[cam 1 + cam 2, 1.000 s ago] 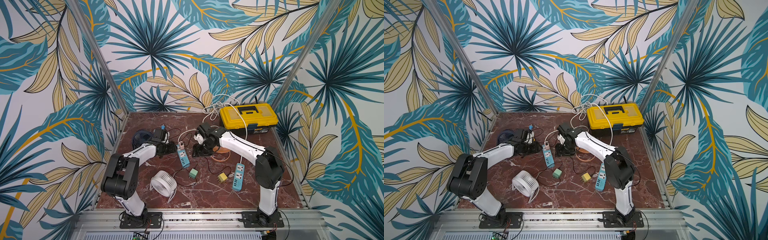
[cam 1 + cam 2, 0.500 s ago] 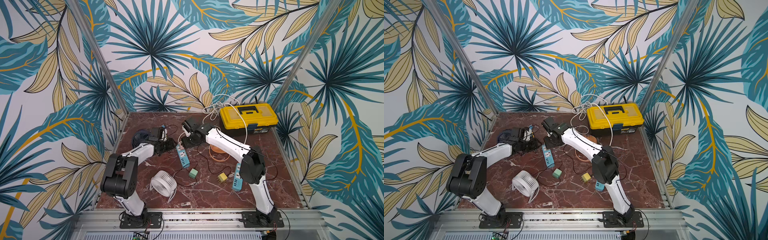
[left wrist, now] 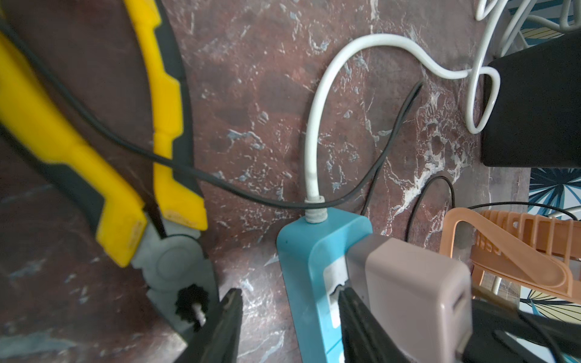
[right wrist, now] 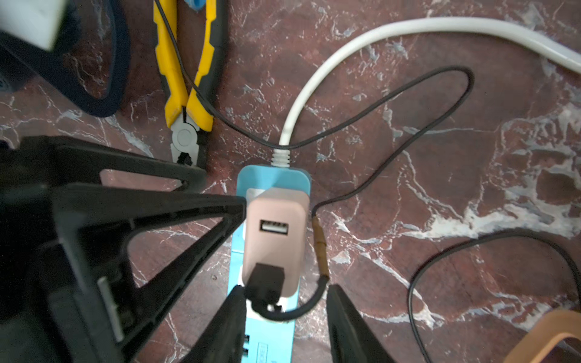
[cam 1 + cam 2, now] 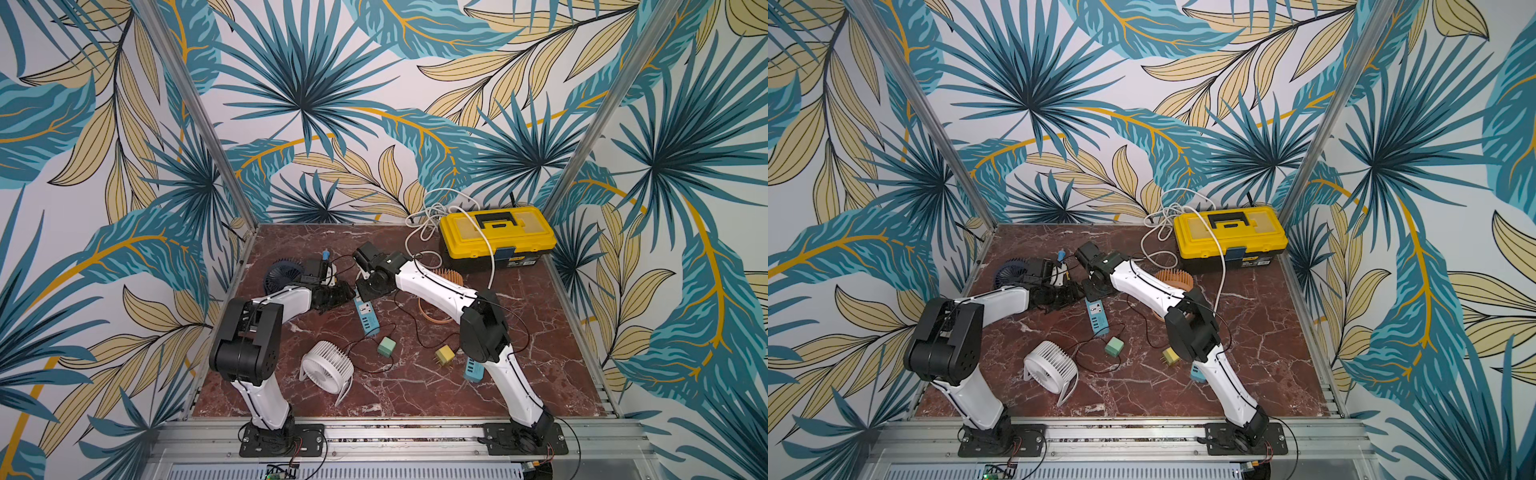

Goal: Unplug the desk fan from the power strip
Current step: Remove the plug from the socket.

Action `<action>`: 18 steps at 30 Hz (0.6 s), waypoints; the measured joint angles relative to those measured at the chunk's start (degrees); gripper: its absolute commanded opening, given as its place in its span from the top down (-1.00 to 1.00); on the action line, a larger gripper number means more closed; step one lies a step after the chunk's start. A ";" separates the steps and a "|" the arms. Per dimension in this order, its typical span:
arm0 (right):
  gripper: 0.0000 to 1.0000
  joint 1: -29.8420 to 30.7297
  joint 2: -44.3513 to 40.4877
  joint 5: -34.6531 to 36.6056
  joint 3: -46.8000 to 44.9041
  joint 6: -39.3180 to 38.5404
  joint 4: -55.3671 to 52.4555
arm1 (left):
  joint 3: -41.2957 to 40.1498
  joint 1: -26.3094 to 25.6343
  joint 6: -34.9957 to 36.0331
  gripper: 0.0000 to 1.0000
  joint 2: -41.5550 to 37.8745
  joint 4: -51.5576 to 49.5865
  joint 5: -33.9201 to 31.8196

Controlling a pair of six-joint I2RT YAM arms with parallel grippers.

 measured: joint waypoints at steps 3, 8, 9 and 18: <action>0.24 0.00 0.74 -0.02 1.25 0.22 0.48 | 0.00 -0.02 0.02 -0.08 0.42 0.35 0.28; 0.28 0.00 3.34 -0.20 4.20 0.48 0.98 | 0.02 -0.02 0.02 -0.08 0.74 0.42 0.39; 0.28 0.00 4.13 -0.15 4.94 0.59 0.79 | 0.04 -0.02 0.02 -0.08 0.76 0.42 0.42; 0.59 -0.07 5.81 1.40 7.56 0.79 0.09 | 0.79 -0.28 0.26 -0.08 1.36 -0.22 0.35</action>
